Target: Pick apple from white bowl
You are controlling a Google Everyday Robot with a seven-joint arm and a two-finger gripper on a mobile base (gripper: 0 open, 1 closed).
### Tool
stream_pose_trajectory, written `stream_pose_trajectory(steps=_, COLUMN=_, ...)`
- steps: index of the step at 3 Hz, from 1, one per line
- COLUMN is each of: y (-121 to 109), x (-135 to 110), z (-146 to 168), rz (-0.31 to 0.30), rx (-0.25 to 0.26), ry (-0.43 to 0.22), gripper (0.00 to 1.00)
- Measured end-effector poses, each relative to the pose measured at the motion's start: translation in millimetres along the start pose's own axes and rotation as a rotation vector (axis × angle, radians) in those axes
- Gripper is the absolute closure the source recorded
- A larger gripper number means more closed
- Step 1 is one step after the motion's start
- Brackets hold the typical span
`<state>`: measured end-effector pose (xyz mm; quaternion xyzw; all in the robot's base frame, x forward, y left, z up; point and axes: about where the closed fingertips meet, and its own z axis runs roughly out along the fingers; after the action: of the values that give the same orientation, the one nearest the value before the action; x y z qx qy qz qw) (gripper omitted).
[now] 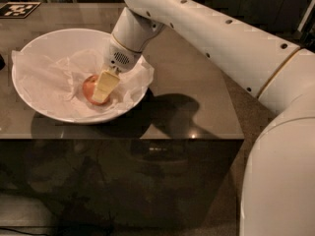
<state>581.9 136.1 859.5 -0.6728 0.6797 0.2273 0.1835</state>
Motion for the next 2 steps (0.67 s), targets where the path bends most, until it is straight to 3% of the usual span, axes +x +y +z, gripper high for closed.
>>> stream_pose_trajectory(steps=1, y=0.1, x=-0.1, z=-0.1, rz=0.0, rx=0.0, ry=0.0, gripper=1.0)
stream_pose_trajectory(steps=2, y=12.8, x=-12.3, z=-13.5, rz=-0.039, rx=0.05, ry=0.008, gripper=1.0)
